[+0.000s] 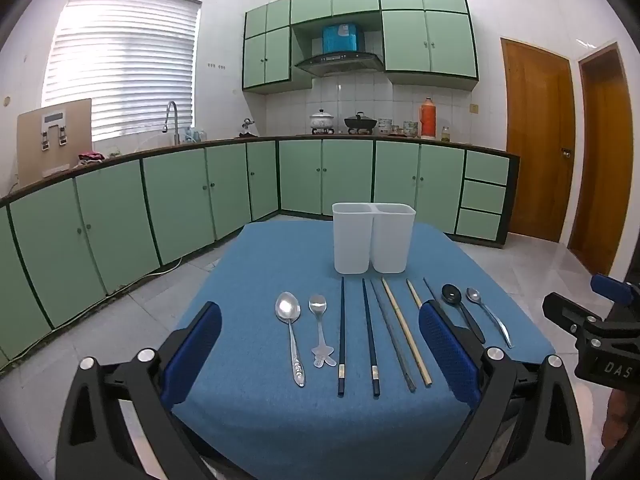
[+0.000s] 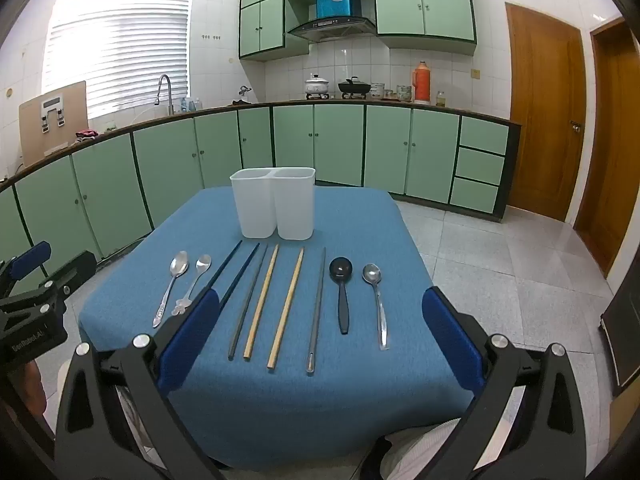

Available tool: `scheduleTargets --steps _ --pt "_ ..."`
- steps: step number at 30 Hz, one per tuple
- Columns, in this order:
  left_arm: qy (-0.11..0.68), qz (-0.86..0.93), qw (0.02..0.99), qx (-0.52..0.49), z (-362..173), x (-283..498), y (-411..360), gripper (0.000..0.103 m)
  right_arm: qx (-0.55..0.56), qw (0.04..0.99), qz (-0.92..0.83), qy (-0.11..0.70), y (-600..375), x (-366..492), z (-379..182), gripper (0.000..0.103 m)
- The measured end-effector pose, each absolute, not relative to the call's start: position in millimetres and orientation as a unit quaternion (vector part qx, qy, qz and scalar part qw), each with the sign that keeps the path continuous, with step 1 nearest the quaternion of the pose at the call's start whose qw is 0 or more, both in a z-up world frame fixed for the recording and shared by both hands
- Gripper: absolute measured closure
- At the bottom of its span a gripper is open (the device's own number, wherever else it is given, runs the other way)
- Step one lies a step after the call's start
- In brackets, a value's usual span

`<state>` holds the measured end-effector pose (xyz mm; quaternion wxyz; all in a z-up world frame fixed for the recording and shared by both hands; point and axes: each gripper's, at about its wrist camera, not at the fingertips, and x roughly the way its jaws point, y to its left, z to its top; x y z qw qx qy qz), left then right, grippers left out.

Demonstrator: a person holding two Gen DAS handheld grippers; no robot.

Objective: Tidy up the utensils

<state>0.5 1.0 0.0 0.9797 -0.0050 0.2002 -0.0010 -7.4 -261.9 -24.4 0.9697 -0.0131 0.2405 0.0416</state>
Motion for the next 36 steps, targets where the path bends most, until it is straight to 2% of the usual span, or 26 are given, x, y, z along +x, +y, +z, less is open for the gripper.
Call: scheduleTargets --steps 36 --pt "0.192 0.009 0.981 0.011 0.6 -1.0 -1.3 0.006 -0.013 0.970 0.042 0.239 -261.7 -7.4 -24.1 0.005"
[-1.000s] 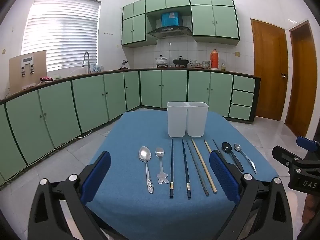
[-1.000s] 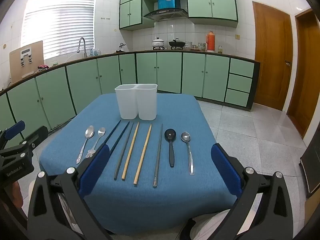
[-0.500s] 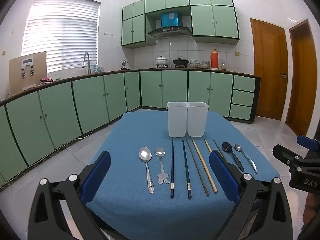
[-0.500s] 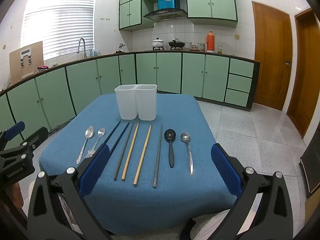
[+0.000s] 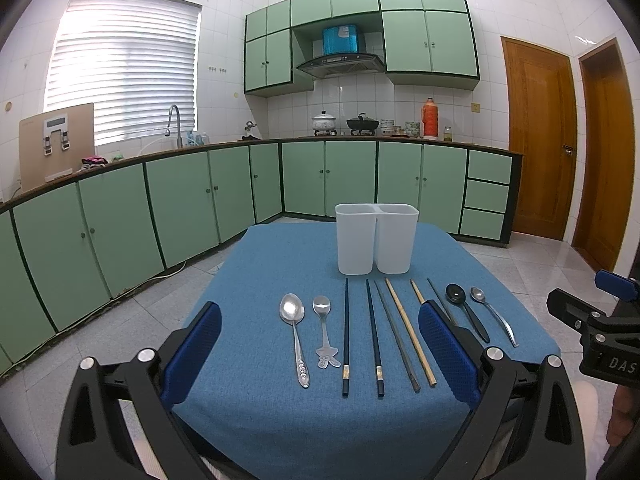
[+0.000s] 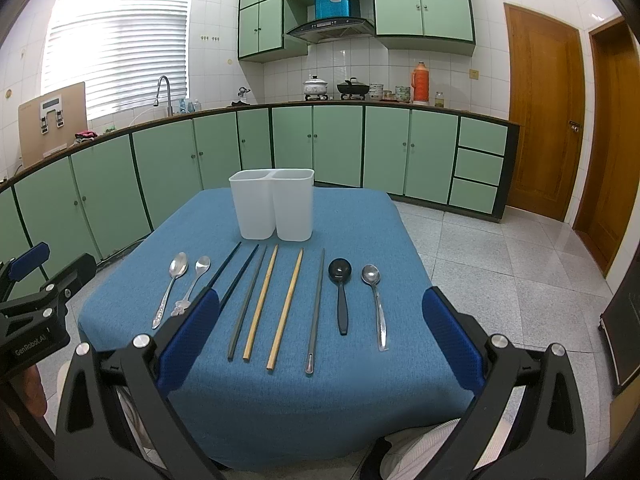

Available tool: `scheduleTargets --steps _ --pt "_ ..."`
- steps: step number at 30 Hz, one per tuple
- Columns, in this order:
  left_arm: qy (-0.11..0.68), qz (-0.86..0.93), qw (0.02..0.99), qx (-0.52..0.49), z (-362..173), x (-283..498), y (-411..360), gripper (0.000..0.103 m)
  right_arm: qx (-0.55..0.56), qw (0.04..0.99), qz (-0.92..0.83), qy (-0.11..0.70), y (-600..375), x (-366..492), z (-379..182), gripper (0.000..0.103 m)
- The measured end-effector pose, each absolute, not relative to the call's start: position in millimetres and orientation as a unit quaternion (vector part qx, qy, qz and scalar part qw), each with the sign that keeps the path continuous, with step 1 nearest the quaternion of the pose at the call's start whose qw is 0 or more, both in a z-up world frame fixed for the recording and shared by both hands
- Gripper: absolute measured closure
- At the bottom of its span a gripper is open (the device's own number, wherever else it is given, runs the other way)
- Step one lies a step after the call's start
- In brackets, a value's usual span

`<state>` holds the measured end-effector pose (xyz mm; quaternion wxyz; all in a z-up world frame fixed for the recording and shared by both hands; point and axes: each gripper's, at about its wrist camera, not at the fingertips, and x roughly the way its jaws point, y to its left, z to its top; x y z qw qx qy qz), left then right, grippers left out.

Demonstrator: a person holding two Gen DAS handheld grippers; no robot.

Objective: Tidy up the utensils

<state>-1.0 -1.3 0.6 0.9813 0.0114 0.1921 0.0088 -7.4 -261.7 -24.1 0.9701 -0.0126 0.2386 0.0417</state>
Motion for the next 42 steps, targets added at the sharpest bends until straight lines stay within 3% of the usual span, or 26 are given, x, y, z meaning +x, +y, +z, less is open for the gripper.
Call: scheduleTargets --steps 42 --pt "0.192 0.010 0.981 0.011 0.5 -0.2 2.1 0.006 -0.013 0.970 0.041 0.237 -261.4 -6.9 -24.1 0.005"
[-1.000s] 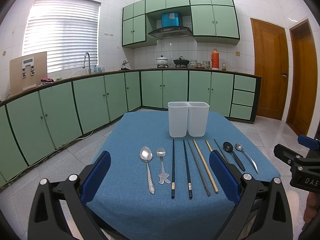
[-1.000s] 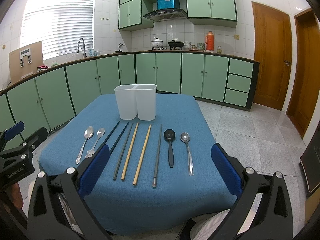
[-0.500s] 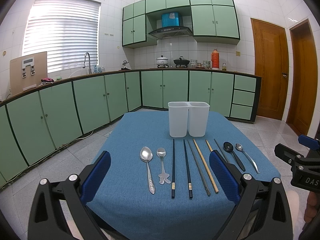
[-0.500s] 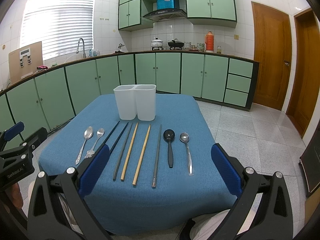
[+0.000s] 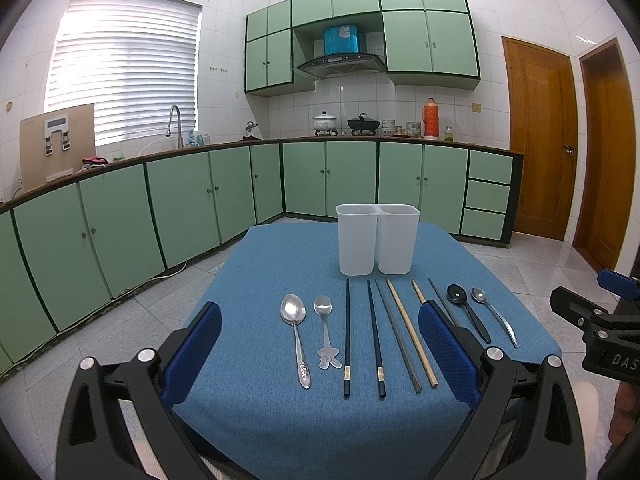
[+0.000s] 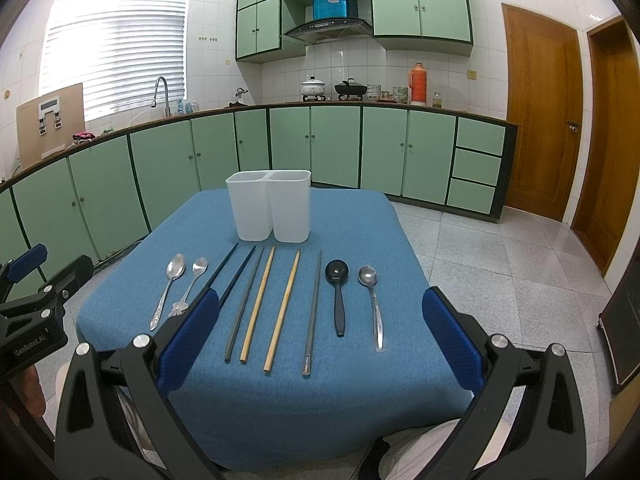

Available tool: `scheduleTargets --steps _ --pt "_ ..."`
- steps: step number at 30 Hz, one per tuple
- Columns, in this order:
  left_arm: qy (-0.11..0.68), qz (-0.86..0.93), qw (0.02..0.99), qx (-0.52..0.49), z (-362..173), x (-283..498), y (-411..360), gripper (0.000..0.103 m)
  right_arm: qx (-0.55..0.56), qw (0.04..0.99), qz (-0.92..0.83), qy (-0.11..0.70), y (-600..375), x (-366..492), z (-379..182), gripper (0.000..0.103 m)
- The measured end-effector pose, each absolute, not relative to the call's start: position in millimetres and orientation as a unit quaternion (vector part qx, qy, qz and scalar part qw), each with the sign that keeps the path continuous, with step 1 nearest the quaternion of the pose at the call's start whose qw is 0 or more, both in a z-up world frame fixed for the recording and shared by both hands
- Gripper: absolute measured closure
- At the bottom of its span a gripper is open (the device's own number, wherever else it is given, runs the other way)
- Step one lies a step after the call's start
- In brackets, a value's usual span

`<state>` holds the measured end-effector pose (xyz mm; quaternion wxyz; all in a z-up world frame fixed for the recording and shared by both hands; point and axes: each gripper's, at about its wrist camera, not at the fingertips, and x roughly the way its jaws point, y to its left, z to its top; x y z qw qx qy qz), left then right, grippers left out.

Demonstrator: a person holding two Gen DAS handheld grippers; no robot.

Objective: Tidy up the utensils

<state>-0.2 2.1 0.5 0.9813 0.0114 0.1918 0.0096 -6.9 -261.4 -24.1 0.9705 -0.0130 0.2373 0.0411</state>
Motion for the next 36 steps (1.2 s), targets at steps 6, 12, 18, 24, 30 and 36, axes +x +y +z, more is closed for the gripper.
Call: scheduleTargets --steps 6,12,18,24,30,36 --pt "0.193 0.011 0.981 0.011 -0.2 1.8 3.9 0.006 -0.013 0.970 0.041 0.238 -261.2 -6.0 -24.6 0.005" --pt "0.198 0.013 0.980 0.011 -1.8 7.7 5.2 0.006 -0.013 0.970 0.038 0.240 -262.0 -0.8 -22.7 0.005" --pt "0.212 0.026 0.977 0.010 -7.5 29.5 14.9 0.006 -0.015 0.970 0.023 0.242 -271.6 24.6 -28.0 0.005" --pt "0.251 0.069 0.965 0.013 -21.8 73.5 40.0 0.006 -0.009 0.967 -0.012 0.254 -290.5 59.6 -34.9 0.005" --pt "0.305 0.089 0.948 0.013 -45.7 130.9 59.8 0.006 -0.014 0.961 -0.037 0.273 -305.3 100.3 -45.5 0.010" --pt "0.359 0.080 0.930 -0.001 -68.7 182.3 62.4 0.007 -0.013 0.952 -0.036 0.304 -305.0 135.2 -59.4 0.024"
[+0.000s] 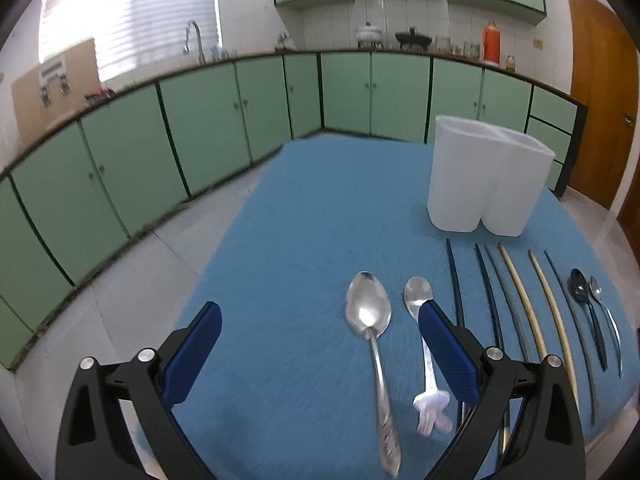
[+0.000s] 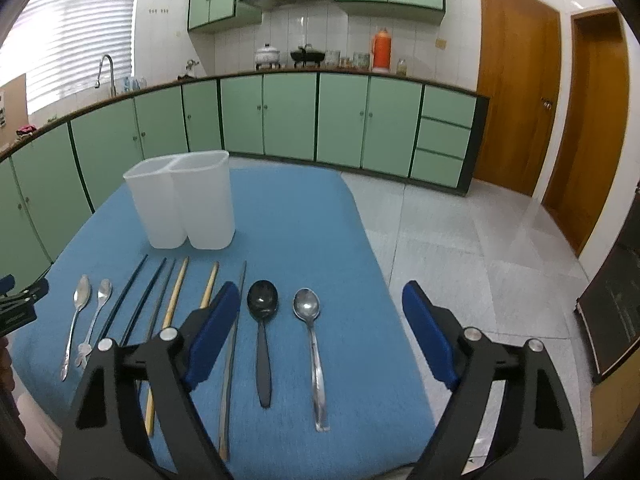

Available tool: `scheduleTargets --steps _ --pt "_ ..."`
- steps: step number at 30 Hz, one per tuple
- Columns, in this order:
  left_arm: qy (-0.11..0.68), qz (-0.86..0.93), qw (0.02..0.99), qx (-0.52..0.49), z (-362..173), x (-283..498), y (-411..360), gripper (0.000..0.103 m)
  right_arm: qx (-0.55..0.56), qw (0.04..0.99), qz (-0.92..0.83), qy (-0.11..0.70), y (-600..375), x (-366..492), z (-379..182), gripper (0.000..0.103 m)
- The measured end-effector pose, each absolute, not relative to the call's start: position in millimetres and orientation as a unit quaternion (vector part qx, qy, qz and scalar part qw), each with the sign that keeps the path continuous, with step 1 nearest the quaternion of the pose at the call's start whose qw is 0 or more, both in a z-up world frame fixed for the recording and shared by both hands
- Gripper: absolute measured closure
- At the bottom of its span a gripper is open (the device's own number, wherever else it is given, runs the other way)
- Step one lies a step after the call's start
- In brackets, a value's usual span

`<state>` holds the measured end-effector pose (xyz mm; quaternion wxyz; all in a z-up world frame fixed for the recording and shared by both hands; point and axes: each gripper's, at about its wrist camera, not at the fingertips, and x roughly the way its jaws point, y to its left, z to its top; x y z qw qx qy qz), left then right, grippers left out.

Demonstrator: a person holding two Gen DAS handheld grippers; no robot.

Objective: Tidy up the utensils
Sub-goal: 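Grasp the large silver spoon with the left tool while the right tool grasps a silver spoon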

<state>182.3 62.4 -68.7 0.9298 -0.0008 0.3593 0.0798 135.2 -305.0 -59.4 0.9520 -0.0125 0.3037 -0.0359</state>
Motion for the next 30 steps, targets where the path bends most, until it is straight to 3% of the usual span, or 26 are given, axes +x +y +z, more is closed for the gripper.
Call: scheduleTargets --steps 9,19,25,30 --pt "0.422 0.094 0.902 -0.006 -102.7 236.9 63.6 0.017 -0.015 0.945 -0.025 0.326 -295.6 165.7 -73.6 0.025" --pt "0.445 0.082 0.892 -0.014 -117.8 255.1 66.2 0.018 -0.015 0.939 -0.017 0.342 -289.9 186.1 -86.6 0.025" --pt "0.454 0.077 0.887 -0.029 -123.1 262.2 70.5 0.030 -0.018 0.938 -0.018 0.345 -290.2 193.2 -90.3 0.025" --pt "0.455 0.061 0.888 -0.037 -120.2 259.9 68.7 0.046 -0.024 0.935 -0.024 0.354 -293.5 198.8 -95.9 0.025"
